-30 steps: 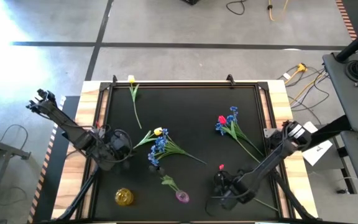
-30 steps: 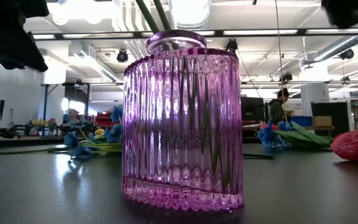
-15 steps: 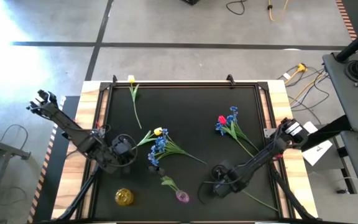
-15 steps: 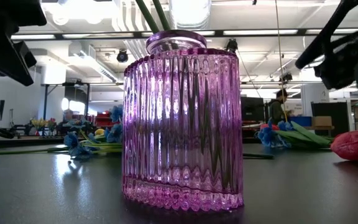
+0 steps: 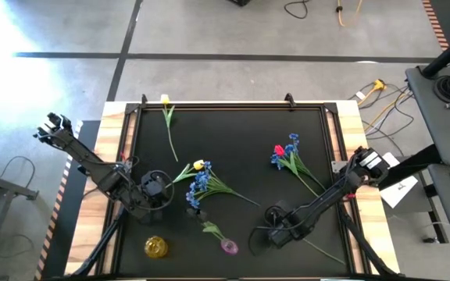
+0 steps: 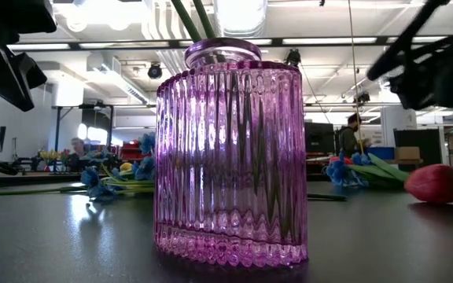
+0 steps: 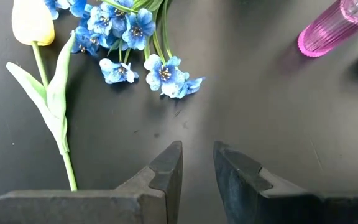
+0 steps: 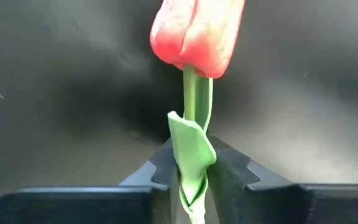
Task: Sort flowers into vase by color
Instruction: Put the bottom blue flowers into the violet vase
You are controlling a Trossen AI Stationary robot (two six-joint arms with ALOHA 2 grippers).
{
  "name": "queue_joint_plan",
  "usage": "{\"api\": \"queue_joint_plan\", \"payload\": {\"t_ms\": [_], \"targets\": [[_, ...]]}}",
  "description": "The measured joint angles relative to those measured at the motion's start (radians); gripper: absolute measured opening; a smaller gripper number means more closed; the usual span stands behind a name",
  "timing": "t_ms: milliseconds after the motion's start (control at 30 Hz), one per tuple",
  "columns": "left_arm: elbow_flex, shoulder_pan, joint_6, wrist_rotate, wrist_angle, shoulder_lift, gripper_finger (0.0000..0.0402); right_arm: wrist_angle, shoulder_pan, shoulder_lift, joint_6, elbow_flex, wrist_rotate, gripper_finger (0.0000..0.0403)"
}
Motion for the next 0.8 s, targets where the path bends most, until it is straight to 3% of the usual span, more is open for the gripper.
{"api": "queue_joint_plan", "payload": {"t_ms": [300,433,567,800], "targets": [[0.000,0.000,0.003,-0.003,0.000,0.000,0.0077,-0.038,-0.037,-0.046,-0.122,0.063,-0.005,0.0195],[0.000,0.000,0.011,-0.004,-0.004,-0.002,0.0077,-0.035,-0.072,-0.047,-0.288,0.132,0.114,0.0230],[0.002,0.000,0.009,-0.003,-0.060,-0.036,0.0077,0.069,-0.142,-0.047,-0.538,0.169,0.287,0.0245],[0.007,0.000,-0.026,-0.024,-0.220,-0.164,0.0077,0.332,-0.306,-0.005,-1.014,0.160,0.305,0.0238]]}}
